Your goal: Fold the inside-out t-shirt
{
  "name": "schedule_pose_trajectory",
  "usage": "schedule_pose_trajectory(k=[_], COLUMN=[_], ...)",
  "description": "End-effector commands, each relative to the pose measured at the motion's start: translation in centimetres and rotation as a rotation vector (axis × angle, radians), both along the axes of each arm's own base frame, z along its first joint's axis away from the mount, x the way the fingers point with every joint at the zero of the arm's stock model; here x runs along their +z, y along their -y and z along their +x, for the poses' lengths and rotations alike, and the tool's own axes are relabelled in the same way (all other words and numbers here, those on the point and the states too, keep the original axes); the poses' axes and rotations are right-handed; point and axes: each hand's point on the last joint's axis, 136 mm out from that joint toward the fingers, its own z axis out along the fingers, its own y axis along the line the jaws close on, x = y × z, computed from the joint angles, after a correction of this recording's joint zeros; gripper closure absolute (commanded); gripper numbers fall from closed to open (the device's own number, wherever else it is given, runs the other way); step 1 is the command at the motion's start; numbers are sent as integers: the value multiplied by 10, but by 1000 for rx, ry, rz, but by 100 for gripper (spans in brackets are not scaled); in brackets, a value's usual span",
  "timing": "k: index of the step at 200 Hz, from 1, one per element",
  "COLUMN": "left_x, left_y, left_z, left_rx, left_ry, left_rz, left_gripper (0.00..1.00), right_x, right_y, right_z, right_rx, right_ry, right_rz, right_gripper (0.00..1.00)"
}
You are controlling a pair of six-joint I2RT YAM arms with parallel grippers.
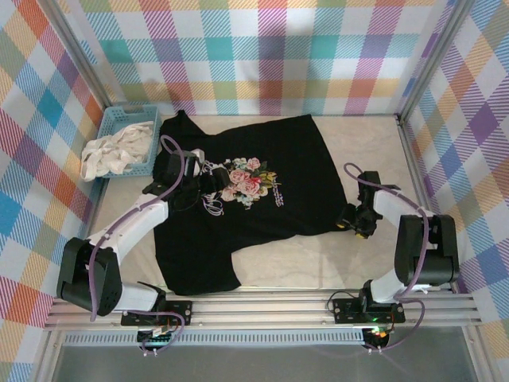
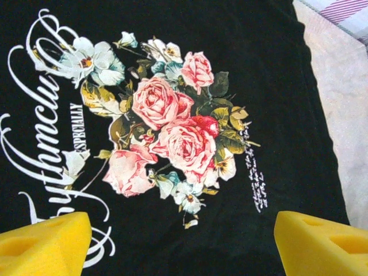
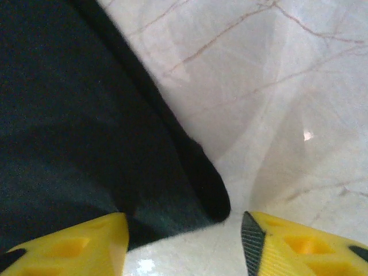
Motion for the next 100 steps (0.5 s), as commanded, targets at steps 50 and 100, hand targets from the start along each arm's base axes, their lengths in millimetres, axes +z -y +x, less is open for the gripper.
schedule_pose_trajectory(k=[50, 100], left_x=[-53, -105], left_y=[-18, -15], left_z=[-3, 42], left_rx=[32, 41], left_ry=[-78, -185], left_rz=[140, 184], left_gripper=[15, 15], right_x=[9, 37], right_y=[2, 25], right_z=[50, 102], right_rx=[-2, -52], right_ry=[128, 284], right_rz=[19, 37], right_gripper=[81, 98])
